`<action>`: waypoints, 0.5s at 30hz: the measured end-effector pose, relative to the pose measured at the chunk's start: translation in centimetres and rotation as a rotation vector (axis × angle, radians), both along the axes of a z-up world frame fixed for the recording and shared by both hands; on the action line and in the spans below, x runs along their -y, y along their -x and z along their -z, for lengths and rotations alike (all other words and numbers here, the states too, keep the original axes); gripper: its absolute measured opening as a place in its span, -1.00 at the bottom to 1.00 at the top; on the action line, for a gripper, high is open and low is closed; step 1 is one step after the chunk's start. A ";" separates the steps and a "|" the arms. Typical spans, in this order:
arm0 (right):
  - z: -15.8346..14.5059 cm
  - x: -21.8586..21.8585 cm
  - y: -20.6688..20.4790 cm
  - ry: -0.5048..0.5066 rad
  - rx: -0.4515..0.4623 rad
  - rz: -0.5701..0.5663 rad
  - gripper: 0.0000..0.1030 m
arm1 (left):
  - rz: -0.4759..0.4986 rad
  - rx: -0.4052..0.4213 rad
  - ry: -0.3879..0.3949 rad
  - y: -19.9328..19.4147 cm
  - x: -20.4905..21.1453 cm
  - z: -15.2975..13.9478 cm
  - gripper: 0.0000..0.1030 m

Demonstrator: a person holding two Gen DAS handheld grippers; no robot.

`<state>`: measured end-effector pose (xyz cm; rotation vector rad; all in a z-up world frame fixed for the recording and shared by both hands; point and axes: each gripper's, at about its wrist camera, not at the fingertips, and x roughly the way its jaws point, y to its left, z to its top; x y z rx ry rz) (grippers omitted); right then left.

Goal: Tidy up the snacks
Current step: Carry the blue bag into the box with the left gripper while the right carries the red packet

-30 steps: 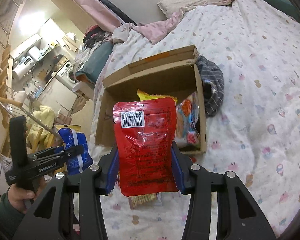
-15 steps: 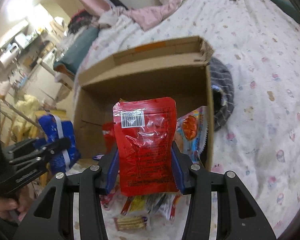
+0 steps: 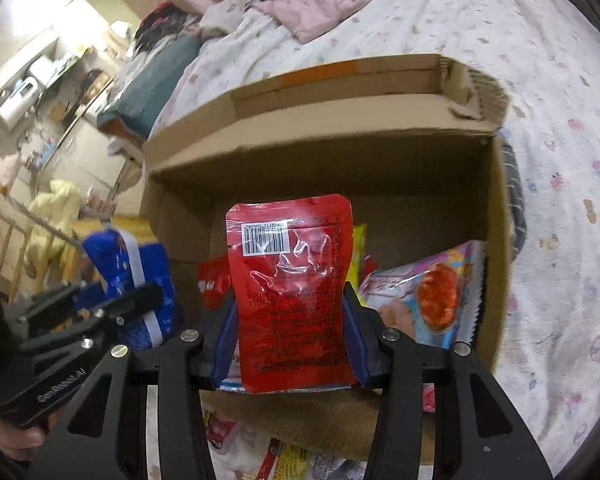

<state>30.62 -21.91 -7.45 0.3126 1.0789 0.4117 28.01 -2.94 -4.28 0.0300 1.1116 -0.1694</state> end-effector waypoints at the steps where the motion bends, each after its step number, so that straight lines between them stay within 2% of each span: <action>1: 0.0 0.4 0.0 0.001 0.003 0.011 -0.06 | 0.000 -0.006 0.007 -0.1 0.0 0.1 -0.48; 15: 0.2 2.3 -0.2 0.020 -0.019 0.083 -0.01 | -0.007 -0.016 -0.006 -0.2 0.2 0.6 -0.47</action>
